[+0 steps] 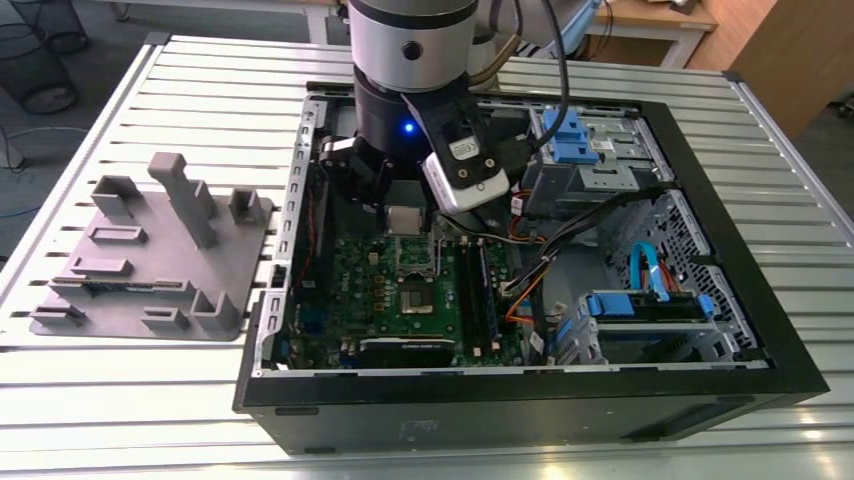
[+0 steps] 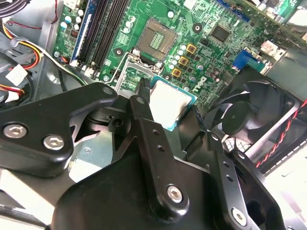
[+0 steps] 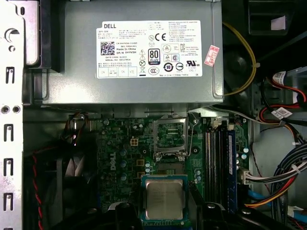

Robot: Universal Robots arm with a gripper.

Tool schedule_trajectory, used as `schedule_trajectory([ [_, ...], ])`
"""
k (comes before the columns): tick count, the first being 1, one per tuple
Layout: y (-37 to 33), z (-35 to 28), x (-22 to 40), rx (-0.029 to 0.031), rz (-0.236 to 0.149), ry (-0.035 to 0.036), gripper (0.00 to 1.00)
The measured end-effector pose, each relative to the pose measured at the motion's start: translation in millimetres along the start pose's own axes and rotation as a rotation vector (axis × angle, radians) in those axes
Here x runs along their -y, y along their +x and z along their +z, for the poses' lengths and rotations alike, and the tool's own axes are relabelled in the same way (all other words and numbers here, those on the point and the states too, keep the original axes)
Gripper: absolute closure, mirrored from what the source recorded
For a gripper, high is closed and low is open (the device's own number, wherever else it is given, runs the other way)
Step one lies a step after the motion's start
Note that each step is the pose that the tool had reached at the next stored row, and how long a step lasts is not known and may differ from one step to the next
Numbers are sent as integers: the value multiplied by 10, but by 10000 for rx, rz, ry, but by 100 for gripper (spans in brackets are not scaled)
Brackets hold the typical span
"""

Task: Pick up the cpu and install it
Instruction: 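Place the cpu into insertion slot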

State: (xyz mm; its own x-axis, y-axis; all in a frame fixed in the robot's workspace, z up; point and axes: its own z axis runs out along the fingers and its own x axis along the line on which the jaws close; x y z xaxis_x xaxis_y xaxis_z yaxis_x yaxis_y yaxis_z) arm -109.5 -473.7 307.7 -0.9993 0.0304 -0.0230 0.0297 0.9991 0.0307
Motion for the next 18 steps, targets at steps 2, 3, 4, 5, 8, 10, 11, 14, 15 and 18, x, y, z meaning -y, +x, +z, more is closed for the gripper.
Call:
schedule_trajectory([
  [2,-1,1,2,0,0,0,53],
  [3,-1,3,5,1,-1,0,53],
  [4,-1,4,10,0,-1,1,53],
  [5,-1,6,16,0,-1,1,53],
  [8,-1,16,47,-1,-1,0,53],
  [10,-2,27,69,0,0,0,53],
  [11,-1,35,80,0,0,0,53],
  [14,-2,78,105,1,0,-2,53],
  [15,-1,95,110,0,1,0,53],
  [18,0,149,121,0,0,0,53],
])
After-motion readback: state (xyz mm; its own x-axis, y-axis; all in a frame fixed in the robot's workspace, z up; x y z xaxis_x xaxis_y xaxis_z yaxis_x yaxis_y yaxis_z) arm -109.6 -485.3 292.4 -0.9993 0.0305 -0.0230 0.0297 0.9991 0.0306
